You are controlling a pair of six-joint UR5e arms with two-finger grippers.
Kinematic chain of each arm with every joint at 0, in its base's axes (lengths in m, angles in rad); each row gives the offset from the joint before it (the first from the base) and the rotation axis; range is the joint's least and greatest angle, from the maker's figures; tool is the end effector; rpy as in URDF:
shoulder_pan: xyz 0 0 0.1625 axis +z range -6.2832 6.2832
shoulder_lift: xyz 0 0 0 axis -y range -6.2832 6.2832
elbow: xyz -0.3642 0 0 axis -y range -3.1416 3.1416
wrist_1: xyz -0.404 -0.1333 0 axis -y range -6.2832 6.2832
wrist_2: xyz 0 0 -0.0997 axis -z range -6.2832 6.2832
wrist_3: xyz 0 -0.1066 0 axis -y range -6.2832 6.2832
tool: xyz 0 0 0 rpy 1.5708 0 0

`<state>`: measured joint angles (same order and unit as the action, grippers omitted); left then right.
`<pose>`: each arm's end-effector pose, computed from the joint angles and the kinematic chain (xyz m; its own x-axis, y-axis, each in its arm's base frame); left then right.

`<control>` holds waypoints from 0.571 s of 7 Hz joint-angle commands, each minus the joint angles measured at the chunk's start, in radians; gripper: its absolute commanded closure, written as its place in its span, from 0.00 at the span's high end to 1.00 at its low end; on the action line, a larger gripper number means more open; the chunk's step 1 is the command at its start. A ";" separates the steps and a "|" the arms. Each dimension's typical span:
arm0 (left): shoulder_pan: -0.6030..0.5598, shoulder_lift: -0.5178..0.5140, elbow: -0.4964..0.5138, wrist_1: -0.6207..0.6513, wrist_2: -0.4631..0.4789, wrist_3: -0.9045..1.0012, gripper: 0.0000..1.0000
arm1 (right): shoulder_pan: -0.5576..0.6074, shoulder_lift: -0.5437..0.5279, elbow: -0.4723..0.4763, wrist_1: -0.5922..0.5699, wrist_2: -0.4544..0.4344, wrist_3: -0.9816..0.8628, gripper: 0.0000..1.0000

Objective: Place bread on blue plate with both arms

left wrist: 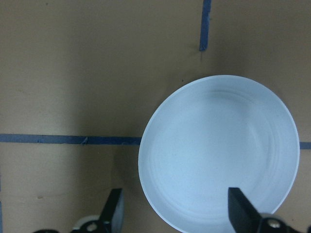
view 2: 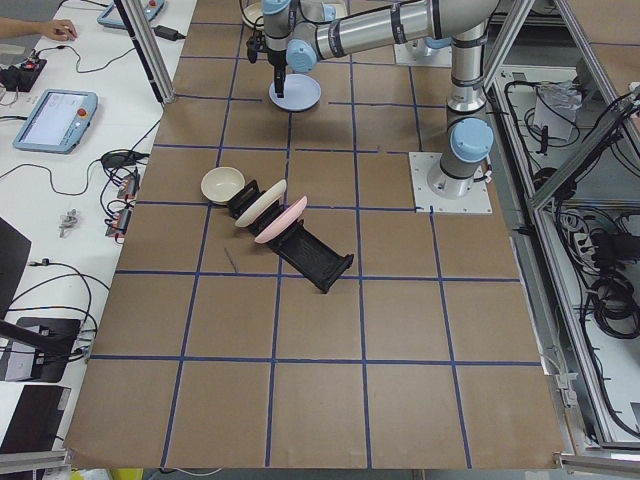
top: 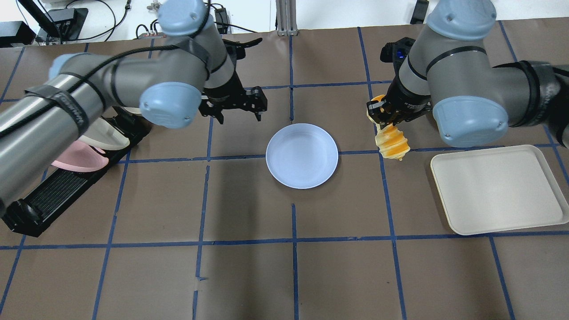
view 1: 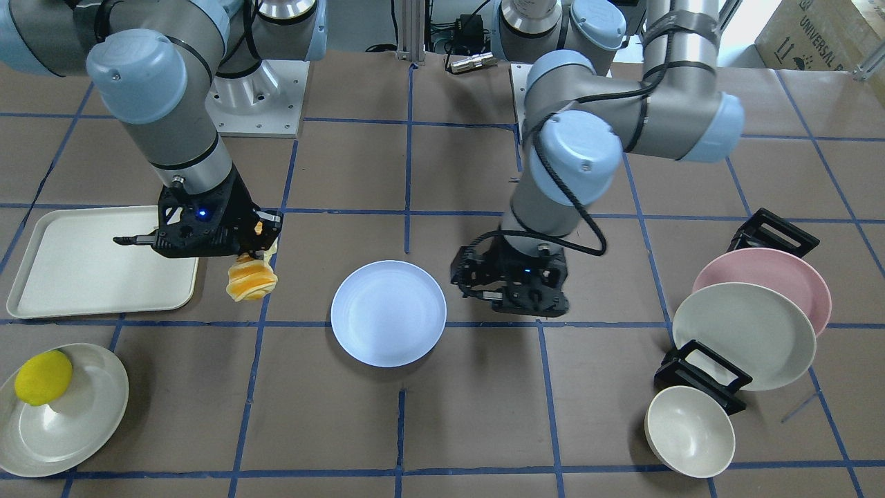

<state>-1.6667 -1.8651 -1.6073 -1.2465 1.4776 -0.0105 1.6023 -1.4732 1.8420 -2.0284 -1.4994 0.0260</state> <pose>-0.1987 -0.5703 0.2730 -0.9921 0.0843 0.0930 0.0853 0.9963 0.0075 0.1572 -0.5164 0.2823 -0.9972 -0.0118 -0.0733 -0.0055 0.9962 -0.0868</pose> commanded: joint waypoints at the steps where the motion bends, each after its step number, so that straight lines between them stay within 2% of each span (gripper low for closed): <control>1: 0.155 0.078 0.123 -0.282 0.094 0.201 1.00 | 0.161 0.026 0.000 -0.041 0.001 0.213 0.15; 2: 0.159 0.119 0.177 -0.342 0.102 0.201 1.00 | 0.230 0.075 0.000 -0.096 0.002 0.311 0.15; 4: 0.154 0.263 0.143 -0.349 0.099 0.202 1.00 | 0.304 0.230 0.000 -0.253 0.007 0.295 0.15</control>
<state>-1.5135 -1.6871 -1.4489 -1.5835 1.5756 0.1916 1.8643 -1.3355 1.8422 -2.1819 -1.4969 0.3190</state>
